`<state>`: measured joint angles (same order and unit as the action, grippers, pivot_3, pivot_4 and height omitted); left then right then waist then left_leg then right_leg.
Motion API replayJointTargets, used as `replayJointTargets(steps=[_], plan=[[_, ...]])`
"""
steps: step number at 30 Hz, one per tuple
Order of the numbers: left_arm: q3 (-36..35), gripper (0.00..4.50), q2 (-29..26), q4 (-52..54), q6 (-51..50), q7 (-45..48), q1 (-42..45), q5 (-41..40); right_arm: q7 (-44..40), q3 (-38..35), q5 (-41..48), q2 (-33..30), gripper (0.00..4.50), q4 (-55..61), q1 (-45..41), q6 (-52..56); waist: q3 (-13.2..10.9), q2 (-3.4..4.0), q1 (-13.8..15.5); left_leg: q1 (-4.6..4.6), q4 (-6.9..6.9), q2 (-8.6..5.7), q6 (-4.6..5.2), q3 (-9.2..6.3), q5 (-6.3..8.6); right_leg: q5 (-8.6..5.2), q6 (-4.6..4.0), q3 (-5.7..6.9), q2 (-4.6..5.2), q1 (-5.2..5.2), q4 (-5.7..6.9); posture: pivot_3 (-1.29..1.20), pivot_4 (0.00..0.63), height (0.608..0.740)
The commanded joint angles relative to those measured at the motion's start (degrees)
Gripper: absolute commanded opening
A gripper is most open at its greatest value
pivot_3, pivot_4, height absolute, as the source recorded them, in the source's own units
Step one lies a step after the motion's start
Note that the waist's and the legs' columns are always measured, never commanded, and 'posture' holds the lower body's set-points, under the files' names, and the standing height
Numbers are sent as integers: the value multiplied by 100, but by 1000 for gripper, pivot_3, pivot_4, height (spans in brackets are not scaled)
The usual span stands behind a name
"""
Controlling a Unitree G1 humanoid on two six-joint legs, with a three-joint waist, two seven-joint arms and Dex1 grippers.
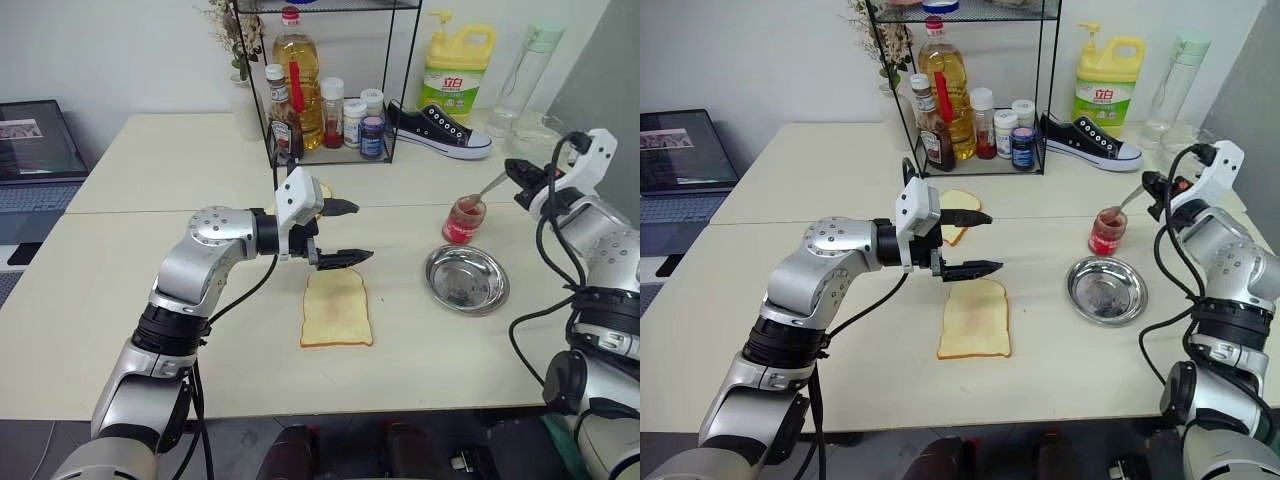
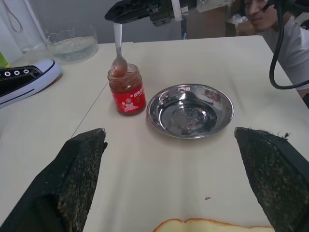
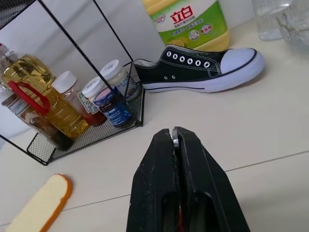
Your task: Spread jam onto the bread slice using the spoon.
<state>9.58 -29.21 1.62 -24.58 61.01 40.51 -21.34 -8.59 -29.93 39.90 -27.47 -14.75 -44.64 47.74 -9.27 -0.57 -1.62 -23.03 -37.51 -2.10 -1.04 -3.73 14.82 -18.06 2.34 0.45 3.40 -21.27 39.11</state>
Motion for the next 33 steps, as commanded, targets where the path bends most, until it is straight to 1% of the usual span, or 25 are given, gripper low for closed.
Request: replayJointTargets(steps=[1, 3, 7, 11, 15, 18, 21, 24, 26, 28, 32, 33], plan=[[-111, 4500, -52, 116, 38, 53, 57, -39, 253, -417, 367, 36, 22, 222, -173, 102, 0, 0, 0, 0, 0, 0, 0, 0, 0, 0, 0, 0, 0, 0, 0, 0, 150, 740], [-117, 4500, -57, 107, 39, 70, 58, -36, 394, -555, 484, 76, 22, 244, -160, 157, 0, 0, -1, 0, 0, 0, 0, 2, 0, 0, 0, -1, 0, 0, 0, 0, 150, 740], [-114, 4500, -56, 69, 43, 113, 67, -26, 922, -1231, 1030, 233, 22, 235, -133, 244, 0, 0, 0, 0, 1, 0, 0, 2, 0, 0, 0, -1, 0, 0, 0, 0, 150, 740], [-150, 4500, -74, 35, 39, 148, 65, -54, 1267, -1567, 1484, 344, 22, 386, -113, 280, 0, 1, -1, 0, 1, 0, 1, 4, 0, 0, 0, -2, 0, 0, 1, 0, 150, 740], [-376, 4500, -164, 194, -98, 163, -140, -296, 1429, -1652, 2086, 506, 22, 868, -11, 423, 0, 2, -11, 0, 3, 1, 1, 5, 1, 0, 0, -3, 0, -2, 2, 0, 150, 740], [-532, 4500, -397, 497, -202, 210, -525, -433, 1459, -1450, 2534, 651, 22, 1422, 125, 608, 1, 4, -47, 6, 19, 7, 1, 13, 1, 0, 0, -12, -1, -6, 1, 0, 150, 740], [-855, 4500, -656, 1057, -275, 28, -1261, -563, 1173, -578, 2683, 764, 22, 2446, 503, 915, 1, 6, -58, 9, 38, 15, 1, 17, 0, 0, -1, -17, -1, -12, -3, 0, 150, 740], [-1210, 4500, -847, 1685, -379, -205, -2045, -694, 764, 471, 2498, 789, 22, 3307, 867, 1009, 0, 7, -79, 10, 45, 37, 1, 23, 0, 2, -4, -24, -5, -20, -6, 0, 150, 740], [-1445, 4500, -932, 1980, -453, -360, -2492, -780, 339, 1230, 2129, 667, 22, 3741, 1089, 894, -1, 8, -64, 12, 47, 45, 1, 22, 0, 3, -7, -22, -11, -20, -6, 0, 150, 740], [-1643, 4500, -979, 2210, -466, -499, -2900, -826, -2, 1797, 1790, 596, 22, 3988, 1240, 691, -1, 8, -29, 12, 45, 48, 1, 16, 0, 7, -14, -16, -15, -19, -7, 0, 150, 740], [-2076, 4500, -969, 2604, -131, -826, -4066, -607, -887, 3011, 769, 407, 22, 4169, 1486, -13, -1, 6, 3, 17, 42, 47, 0, 17, 0, 10, -19, -13, -16, -12, -14, 0, 150, 740], [-2151, 4500, -943, 2675, -112, -903, -4252, -617, -1046, 3195, 570, 376, 22, 4158, 1533, -173, -1, 4, 4, 16, 42, 47, 0, 17, 0, 10, -19, -14, -16, -12, -15, 0, 150, 740]])
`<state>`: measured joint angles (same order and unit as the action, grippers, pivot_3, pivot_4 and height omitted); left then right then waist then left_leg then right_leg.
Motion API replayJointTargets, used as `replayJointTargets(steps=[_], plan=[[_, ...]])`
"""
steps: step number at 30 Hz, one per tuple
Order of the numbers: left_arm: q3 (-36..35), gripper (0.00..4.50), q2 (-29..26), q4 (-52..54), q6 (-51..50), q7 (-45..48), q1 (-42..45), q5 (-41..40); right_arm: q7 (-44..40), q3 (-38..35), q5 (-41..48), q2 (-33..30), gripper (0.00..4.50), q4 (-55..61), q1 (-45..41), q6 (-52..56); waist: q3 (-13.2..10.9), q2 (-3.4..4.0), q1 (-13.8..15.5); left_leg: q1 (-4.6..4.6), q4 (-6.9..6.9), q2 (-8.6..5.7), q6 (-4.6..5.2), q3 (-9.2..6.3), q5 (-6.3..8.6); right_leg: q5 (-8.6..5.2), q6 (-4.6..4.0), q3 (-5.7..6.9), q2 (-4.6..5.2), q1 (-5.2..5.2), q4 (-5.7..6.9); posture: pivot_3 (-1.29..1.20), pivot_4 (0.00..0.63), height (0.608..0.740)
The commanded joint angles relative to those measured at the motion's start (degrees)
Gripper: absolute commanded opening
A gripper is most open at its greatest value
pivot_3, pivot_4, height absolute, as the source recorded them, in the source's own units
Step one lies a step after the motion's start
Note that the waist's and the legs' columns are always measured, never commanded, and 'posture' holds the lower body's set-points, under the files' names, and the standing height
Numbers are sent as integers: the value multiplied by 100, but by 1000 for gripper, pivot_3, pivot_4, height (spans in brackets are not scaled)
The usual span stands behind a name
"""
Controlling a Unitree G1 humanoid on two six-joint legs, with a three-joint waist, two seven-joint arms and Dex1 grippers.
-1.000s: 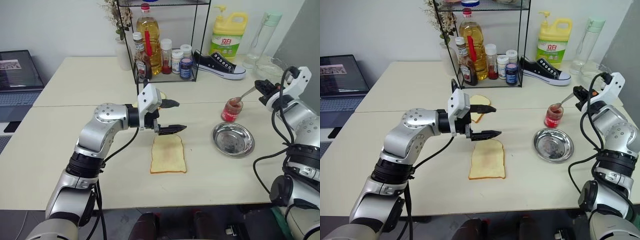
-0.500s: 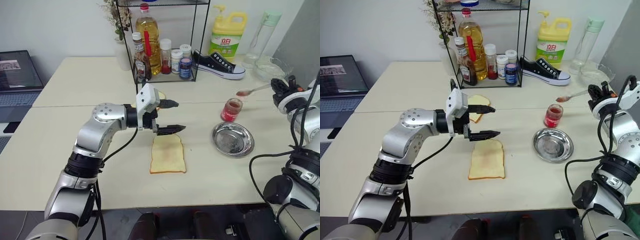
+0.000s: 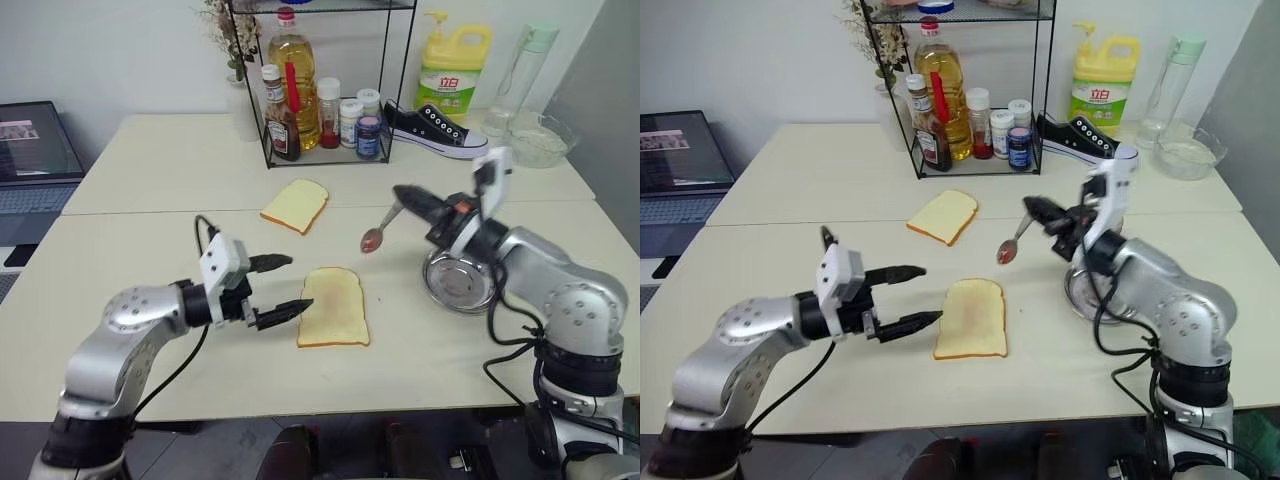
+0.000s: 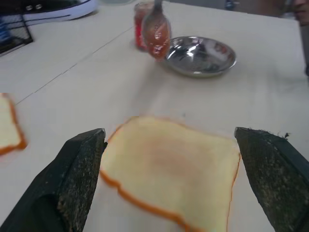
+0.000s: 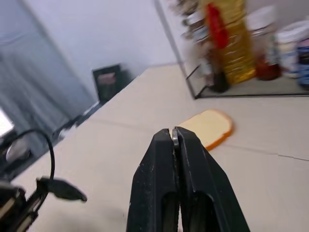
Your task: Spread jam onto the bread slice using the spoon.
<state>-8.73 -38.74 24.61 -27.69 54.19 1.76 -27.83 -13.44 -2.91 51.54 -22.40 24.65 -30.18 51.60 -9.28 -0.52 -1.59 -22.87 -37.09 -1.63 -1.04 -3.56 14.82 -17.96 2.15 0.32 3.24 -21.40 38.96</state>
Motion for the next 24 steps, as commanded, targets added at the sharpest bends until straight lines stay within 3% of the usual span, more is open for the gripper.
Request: replayJointTargets(steps=[1, 7, 12, 18, 24], plan=[[-356, 4500, 21, 444, 263, -272, -559, 54, -723, 676, -810, -169, 22, 198, 129, -742, -2, -4, 16, 0, 0, 0, 0, 0, 0, 0, 0, 0, 1, 0, -1, 0, 150, 740], [-319, 4500, 157, 909, 452, -569, -1367, 95, -1553, 1629, -2093, -230, 22, -189, 280, -1870, -2, -8, 11, 4, 1, 1, -2, -7, -1, 3, -6, 6, 2, 2, 0, 0, 150, 740], [-137, 4500, 213, 982, 557, -702, -1493, 203, -1974, 1944, -2727, -118, 22, -501, 359, -2554, -1, -8, 20, 3, 2, 5, -3, -10, -1, 4, -6, 12, 0, 2, 1, 0, 150, 740], [-155, 4500, 180, 1003, 605, -759, -1613, 175, -2500, 1993, -2993, -78, 22, -448, 507, -3167, -2, -8, 15, 4, 3, 5, -3, -10, -1, 4, -7, 11, -1, 2, 1, 0, 150, 740], [-170, 4500, 179, 1003, 667, -746, -1730, 158, -2906, 1855, -2676, -96, 22, -158, 668, -3003, -1, -8, 16, 4, 3, 6, -3, -13, -1, 4, -7, 12, -1, 2, 0, 0, 150, 740]])
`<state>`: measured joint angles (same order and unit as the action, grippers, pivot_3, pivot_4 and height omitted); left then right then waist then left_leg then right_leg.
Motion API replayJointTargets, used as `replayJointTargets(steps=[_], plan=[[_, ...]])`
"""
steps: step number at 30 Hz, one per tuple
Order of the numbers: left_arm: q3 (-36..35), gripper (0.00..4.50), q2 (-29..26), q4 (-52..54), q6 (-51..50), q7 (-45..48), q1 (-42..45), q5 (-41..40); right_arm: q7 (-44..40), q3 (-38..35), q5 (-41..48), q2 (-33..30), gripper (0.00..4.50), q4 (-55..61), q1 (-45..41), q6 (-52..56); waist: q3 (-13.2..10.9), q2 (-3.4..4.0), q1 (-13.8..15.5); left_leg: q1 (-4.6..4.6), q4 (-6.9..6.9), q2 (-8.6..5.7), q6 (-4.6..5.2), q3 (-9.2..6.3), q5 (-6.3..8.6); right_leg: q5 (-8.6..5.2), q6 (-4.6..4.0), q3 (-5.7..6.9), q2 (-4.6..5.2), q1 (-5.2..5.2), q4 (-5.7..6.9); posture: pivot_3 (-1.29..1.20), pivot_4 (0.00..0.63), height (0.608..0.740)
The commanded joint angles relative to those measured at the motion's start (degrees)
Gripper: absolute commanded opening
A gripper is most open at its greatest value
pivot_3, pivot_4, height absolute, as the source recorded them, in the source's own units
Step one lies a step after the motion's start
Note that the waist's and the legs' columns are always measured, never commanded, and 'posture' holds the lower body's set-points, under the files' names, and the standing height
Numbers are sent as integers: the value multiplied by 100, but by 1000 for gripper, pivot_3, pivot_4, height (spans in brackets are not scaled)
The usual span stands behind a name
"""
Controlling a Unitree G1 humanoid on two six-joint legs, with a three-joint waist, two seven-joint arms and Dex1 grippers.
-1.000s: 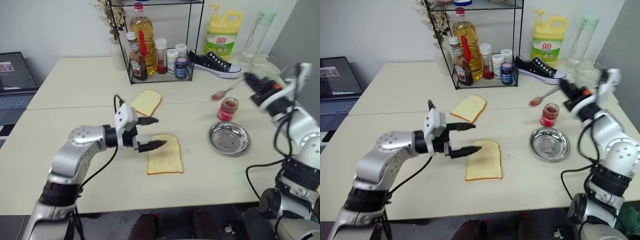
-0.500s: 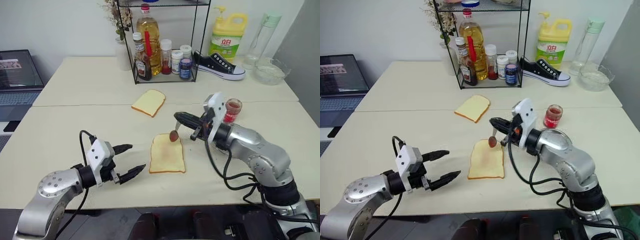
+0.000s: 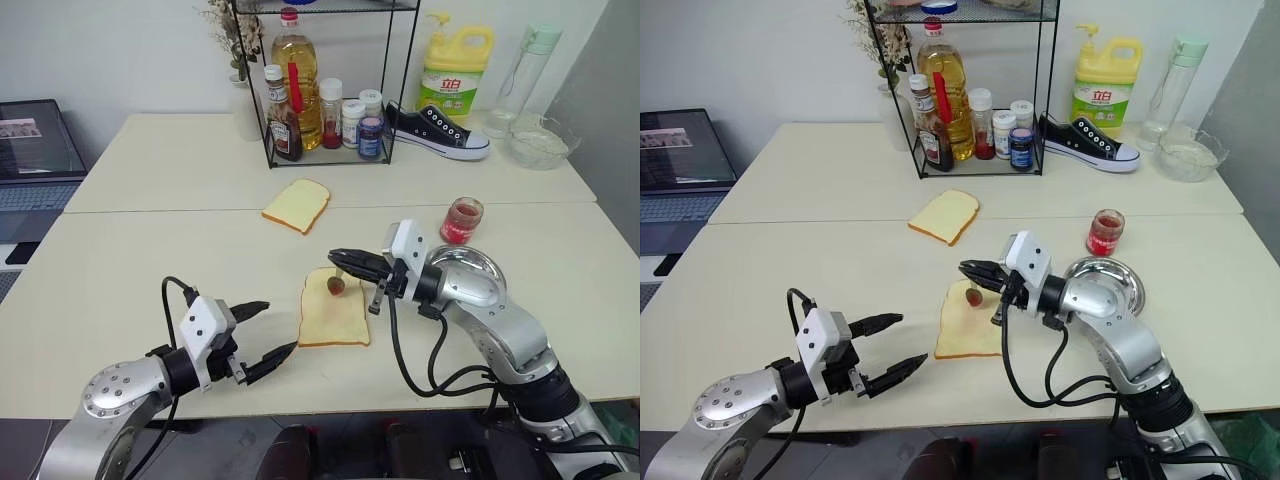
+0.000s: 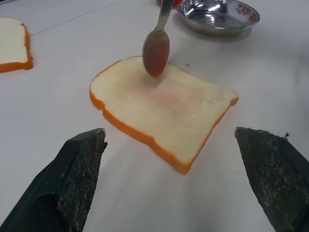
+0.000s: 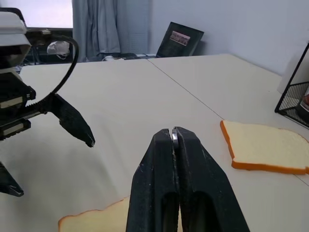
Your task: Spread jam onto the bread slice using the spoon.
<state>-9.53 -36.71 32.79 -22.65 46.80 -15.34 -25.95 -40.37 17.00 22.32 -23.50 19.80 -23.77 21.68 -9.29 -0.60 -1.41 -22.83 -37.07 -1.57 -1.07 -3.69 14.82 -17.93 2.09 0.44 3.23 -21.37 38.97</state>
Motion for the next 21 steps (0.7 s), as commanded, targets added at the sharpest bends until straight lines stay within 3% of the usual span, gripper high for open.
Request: replayJointTargets(steps=[1, 6, 11, 21], plan=[[-86, 4500, -25, 179, 181, -6, -27, -27, -251, -151, 291, 19, 22, 346, 51, 26, 0, 0, -2, 0, -1, 0, 0, 1, 0, 0, 0, -1, 0, 1, 0, 0, 150, 740], [-87, 4500, -41, 152, 248, 23, -78, -31, -377, -109, 300, 12, 22, 345, 52, 26, 0, 0, -3, 1, 0, 0, 0, 0, 0, 0, 0, -1, 0, 1, 0, 0, 150, 740], [6, 4500, -61, 233, 281, 26, -116, -4, -776, 359, -680, -60, 22, -240, 195, -1412, 1, -1, -3, 3, 0, 0, 0, 1, 0, 0, 0, 1, -1, 2, 0, 0, 150, 740], [-34, 4500, -71, 253, 269, -2, -175, -31, -1224, 192, -976, -210, 22, -270, 336, -2968, 1, -2, -3, 4, -1, 0, -1, 2, 0, 0, 0, 0, -1, 3, 0, 0, 150, 740]])
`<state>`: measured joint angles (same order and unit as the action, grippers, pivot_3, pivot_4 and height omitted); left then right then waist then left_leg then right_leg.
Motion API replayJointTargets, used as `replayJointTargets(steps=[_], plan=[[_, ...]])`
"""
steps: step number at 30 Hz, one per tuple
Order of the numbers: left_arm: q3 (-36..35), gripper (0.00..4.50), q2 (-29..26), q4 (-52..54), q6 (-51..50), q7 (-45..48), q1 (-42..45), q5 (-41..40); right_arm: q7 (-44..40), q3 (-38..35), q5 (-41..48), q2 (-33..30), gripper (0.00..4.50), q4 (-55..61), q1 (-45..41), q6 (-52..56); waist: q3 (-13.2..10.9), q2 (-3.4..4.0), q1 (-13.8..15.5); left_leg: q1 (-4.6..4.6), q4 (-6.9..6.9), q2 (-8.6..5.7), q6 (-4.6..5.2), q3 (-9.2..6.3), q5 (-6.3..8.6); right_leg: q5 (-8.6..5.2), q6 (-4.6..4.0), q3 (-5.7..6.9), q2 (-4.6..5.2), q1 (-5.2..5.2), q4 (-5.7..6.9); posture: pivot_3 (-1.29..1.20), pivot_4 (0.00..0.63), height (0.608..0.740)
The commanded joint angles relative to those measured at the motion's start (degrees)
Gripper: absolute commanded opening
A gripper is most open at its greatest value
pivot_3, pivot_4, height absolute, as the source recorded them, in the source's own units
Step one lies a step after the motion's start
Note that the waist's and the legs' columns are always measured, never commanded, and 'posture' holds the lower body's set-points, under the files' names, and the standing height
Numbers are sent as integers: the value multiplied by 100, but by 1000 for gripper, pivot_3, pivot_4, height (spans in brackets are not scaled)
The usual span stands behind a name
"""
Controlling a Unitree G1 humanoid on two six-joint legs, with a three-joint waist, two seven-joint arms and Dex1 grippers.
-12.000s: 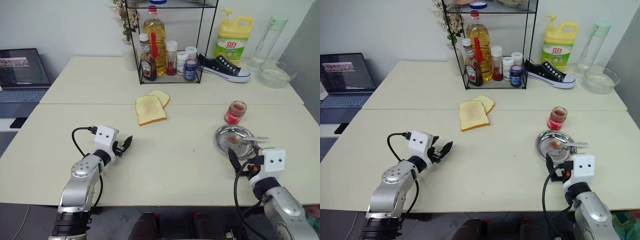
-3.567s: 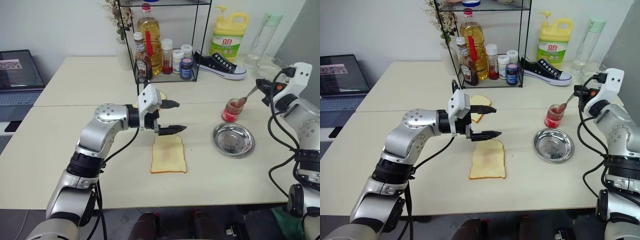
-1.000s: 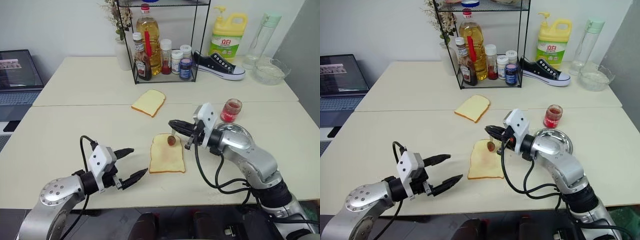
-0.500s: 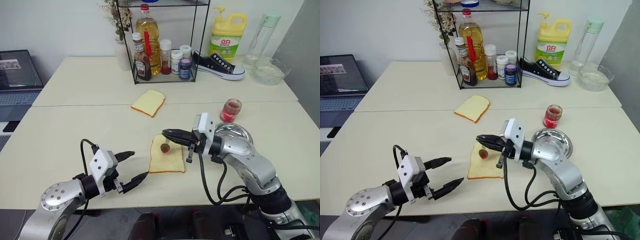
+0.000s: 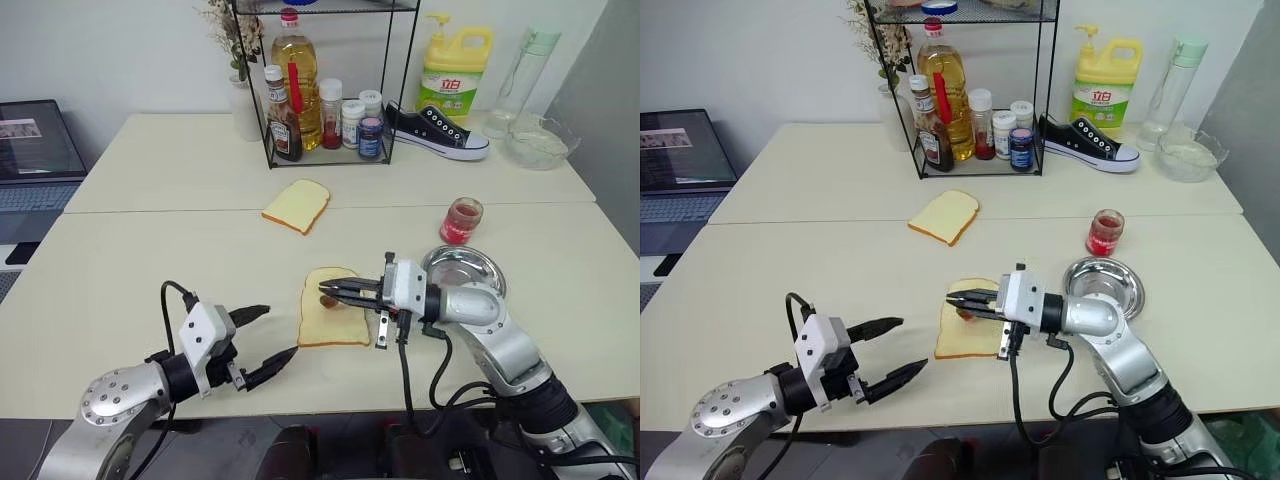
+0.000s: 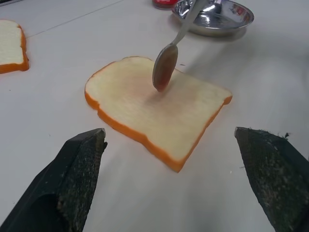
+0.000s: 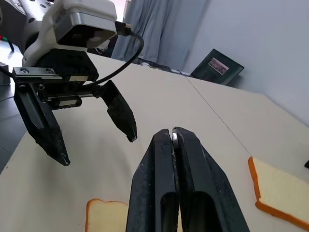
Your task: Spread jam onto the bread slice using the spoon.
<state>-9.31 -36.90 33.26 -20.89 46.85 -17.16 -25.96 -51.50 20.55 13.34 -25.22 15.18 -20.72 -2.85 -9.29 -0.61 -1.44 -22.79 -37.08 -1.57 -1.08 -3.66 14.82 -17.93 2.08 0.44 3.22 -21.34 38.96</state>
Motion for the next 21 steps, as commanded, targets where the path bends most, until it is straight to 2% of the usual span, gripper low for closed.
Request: replayJointTargets(steps=[1, 21], plan=[[-52, 4500, -49, 181, 98, -3, 26, -32, -175, -127, -168, -107, 22, 155, 130, -720, 0, 0, 3, 0, 0, 0, 0, 0, 0, 0, 0, 0, 0, 0, 0, 0, 150, 740], [48, 4500, -60, 194, -98, -62, 288, -96, -2, -253, -356, 48, 22, -106, 45, -1037, 1, -4, 4, 10, 0, 2, -1, 1, 0, 1, -2, -1, -2, 9, 0, 0, 150, 740]])
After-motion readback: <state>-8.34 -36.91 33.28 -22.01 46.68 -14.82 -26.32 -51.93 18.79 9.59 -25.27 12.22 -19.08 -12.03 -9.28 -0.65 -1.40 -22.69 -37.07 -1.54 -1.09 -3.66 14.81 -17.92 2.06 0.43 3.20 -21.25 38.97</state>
